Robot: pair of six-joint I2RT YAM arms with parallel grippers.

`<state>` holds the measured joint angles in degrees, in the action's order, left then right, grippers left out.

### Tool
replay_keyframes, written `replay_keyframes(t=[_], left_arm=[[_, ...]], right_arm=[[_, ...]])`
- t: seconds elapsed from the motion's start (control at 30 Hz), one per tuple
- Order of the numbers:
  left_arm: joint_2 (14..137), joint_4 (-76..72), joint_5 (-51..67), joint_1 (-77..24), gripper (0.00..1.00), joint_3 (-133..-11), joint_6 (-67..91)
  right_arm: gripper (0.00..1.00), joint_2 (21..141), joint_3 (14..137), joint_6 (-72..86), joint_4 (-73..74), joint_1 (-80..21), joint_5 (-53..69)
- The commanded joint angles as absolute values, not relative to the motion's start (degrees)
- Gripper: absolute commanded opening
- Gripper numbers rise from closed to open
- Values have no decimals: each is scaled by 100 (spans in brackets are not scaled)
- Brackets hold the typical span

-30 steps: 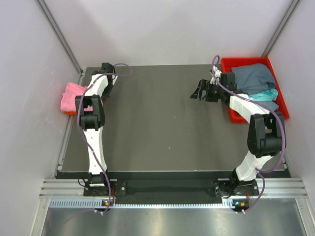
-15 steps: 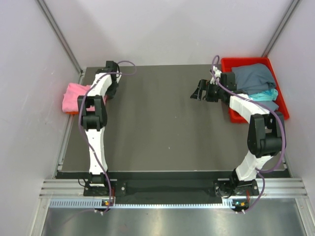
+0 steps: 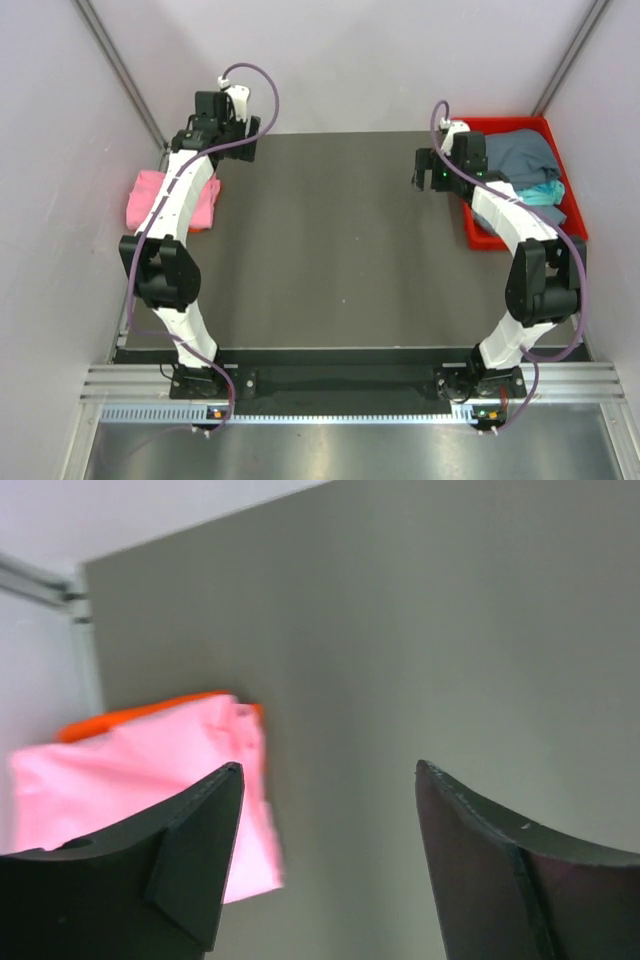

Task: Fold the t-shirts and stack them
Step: Neatly place the folded tshirt to the corner

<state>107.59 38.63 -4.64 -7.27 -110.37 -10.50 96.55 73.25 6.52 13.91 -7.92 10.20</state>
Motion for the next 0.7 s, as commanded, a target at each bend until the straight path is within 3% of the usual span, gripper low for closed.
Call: replay_keyframes(t=[0.0, 0.23, 0.67], left_arm=[[10547, 2902, 702, -668, 79, -10188, -265], [10538, 2690, 1221, -721, 80, -10099, 299], [10248, 2637, 1327, -791, 80, -10011, 281]], right_arm=[[100, 9255, 7927, 106, 1801, -887, -1260], [100, 9088, 8393, 185, 2908, -923, -2205], [100, 8403, 7999, -211, 2742, -914, -2329]])
